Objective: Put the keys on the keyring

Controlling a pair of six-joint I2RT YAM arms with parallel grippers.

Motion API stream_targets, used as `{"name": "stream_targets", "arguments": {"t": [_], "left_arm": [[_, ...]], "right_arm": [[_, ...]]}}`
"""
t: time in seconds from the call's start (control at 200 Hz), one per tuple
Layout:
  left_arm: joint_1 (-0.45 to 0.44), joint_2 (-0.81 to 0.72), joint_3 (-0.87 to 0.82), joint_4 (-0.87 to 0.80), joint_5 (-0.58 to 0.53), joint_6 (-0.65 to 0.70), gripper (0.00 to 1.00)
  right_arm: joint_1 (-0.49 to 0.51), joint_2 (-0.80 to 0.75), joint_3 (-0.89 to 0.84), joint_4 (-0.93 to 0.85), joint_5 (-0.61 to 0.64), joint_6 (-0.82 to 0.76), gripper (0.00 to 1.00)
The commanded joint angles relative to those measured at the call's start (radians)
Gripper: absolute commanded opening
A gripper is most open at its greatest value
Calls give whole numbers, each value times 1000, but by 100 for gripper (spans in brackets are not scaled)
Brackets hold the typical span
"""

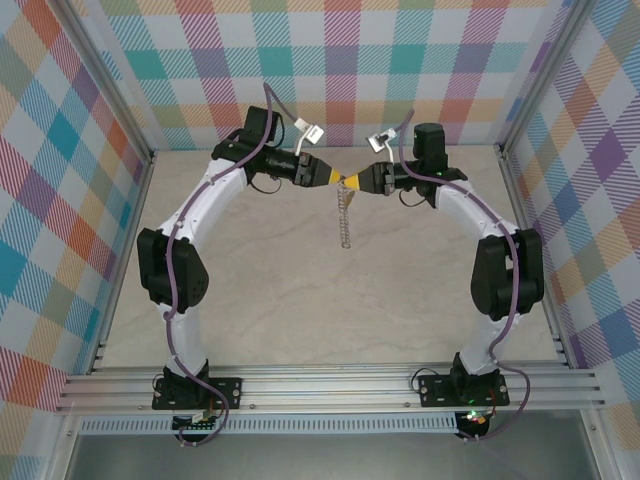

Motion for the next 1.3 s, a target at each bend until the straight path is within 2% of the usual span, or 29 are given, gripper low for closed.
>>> {"name": "stream_targets", "arguments": {"t": [0.0,0.53,0.97,1.185,1.295], "left_arm": [[-9,7,33,-16,43,17,38],[-11,24,37,-38,71,38,37],[-20,27,43,-67,139,75,35],[-25,28,56,-76,153,84,24],[-31,29,59,-101,155,104,24]], "right_arm": [[9,-26,-9,43,-45,-7,0],[8,-49,-28,104,-39,31,0],[9,-49,-35,171,-34,87,0],[8,-59,-46,182,-29,94,0],[9,-64,-52,188,-25,99,0]]}}
